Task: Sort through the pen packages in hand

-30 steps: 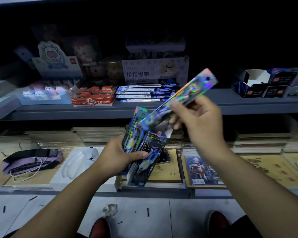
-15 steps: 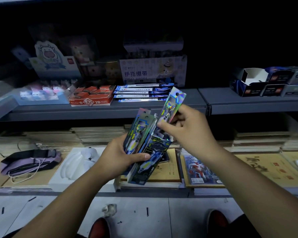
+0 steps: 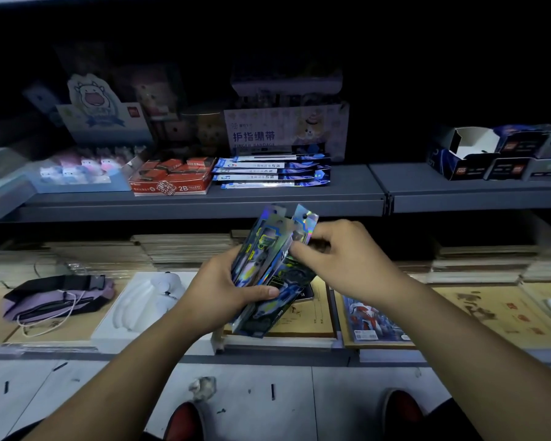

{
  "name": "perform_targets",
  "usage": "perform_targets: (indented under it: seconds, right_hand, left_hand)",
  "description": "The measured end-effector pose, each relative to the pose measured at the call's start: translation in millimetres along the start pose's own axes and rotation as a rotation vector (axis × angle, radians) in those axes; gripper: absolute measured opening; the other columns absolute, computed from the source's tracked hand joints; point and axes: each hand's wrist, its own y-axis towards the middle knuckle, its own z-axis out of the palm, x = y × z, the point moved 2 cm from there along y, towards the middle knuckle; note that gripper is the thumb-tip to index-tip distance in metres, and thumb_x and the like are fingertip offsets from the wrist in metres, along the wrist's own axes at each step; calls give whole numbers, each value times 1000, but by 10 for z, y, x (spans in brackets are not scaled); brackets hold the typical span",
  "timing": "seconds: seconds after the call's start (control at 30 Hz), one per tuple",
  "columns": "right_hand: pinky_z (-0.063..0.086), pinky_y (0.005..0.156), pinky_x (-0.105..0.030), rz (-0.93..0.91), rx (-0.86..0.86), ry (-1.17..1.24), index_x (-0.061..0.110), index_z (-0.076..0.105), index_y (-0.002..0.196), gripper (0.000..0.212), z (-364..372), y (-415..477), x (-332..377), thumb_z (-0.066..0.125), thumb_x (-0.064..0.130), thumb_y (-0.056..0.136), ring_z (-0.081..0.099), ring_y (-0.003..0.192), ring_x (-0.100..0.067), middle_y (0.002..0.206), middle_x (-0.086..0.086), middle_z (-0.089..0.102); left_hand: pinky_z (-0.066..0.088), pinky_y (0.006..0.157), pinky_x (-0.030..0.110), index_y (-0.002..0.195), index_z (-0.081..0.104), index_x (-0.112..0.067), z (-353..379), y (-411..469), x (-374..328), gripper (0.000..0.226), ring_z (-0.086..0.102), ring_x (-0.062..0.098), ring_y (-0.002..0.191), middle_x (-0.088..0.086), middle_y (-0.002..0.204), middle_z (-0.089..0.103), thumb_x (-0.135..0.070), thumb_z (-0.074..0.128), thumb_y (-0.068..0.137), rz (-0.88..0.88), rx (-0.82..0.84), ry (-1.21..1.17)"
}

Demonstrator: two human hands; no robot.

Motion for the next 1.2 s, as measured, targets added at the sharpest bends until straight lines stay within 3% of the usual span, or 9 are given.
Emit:
perform_targets:
  seconds: [0.13, 0.27, 0.4, 0.53, 0.63, 0.73, 0.9, 1.07, 1.2]
  right_hand:
    - [53, 61, -44, -19, -260, 111, 19, 64, 85, 17, -102, 17, 25, 66, 31, 97, 63, 62, -24, 65, -2, 65]
    - [50, 55, -45, -54, -233, 102, 29, 57, 96, 14, -83, -8, 28, 68, 21, 95, 51, 53, -29, 61, -7, 58]
    - [44, 49, -38, -97, -200, 2, 31, 57, 94, 11, -48, -32, 30, 66, 25, 96, 46, 44, -16, 60, 3, 58]
    - [46, 63, -24, -148, -294, 27, 22, 70, 91, 10, -58, -37, 92, 64, 20, 99, 57, 65, -4, 78, 10, 63]
    - [52, 72, -29, -112, -275, -34, 20, 78, 93, 11, -26, -18, 64, 67, 19, 96, 61, 77, -5, 86, 10, 65]
    - [58, 74, -37, -102, -212, -59, 23, 77, 100, 8, 28, -12, 30, 70, 23, 94, 66, 79, -5, 86, 12, 69]
    - [57, 71, -32, -95, -255, -49, 23, 78, 94, 7, -11, -24, 72, 71, 25, 93, 65, 75, 0, 85, 13, 73]
    - [56, 76, -43, -82, -12, -129, 26, 76, 99, 21, 27, 7, 35, 56, 29, 101, 65, 83, -13, 92, 9, 69]
    - [53, 73, -35, -174, -194, -93, 25, 71, 104, 13, -33, -43, 111, 59, 26, 100, 59, 81, -3, 95, 14, 62]
  left_hand:
    - [60, 90, 36, 116, 68, -25, -7, 11, 13, 51, 74, 5, 96, -13, 104, 78, -24, 91, 71, 2, -7, 7]
    - [60, 88, 34, 115, 68, -24, 3, 11, 7, 50, 75, 6, 94, -12, 103, 78, -24, 91, 71, -15, -4, -6]
    - [60, 86, 33, 114, 67, -25, -6, 5, -2, 48, 75, 6, 93, -12, 102, 78, -24, 90, 71, -27, -14, -16]
    - [59, 82, 30, 107, 68, -26, -37, 7, -6, 42, 75, 5, 89, -13, 98, 79, -24, 90, 71, -43, -49, -24]
    - [58, 77, 24, 108, 68, -26, -36, 6, -16, 42, 75, 3, 88, -14, 98, 78, -24, 90, 72, -39, -46, -21]
    - [59, 78, 23, 111, 67, -26, -33, 5, -11, 45, 75, 4, 90, -14, 100, 78, -24, 90, 72, -33, -36, -19]
    - [57, 71, 15, 107, 68, -27, -29, 14, -20, 40, 75, 3, 87, -15, 97, 78, -21, 89, 74, -17, -38, -32]
    - [60, 82, 29, 111, 68, -27, -30, 37, 43, 47, 75, 4, 90, -14, 99, 78, -26, 91, 70, -21, -37, 16]
    - [60, 88, 41, 112, 67, -26, -16, 55, 97, 49, 75, 9, 92, -11, 100, 79, -28, 92, 70, -33, -16, 36]
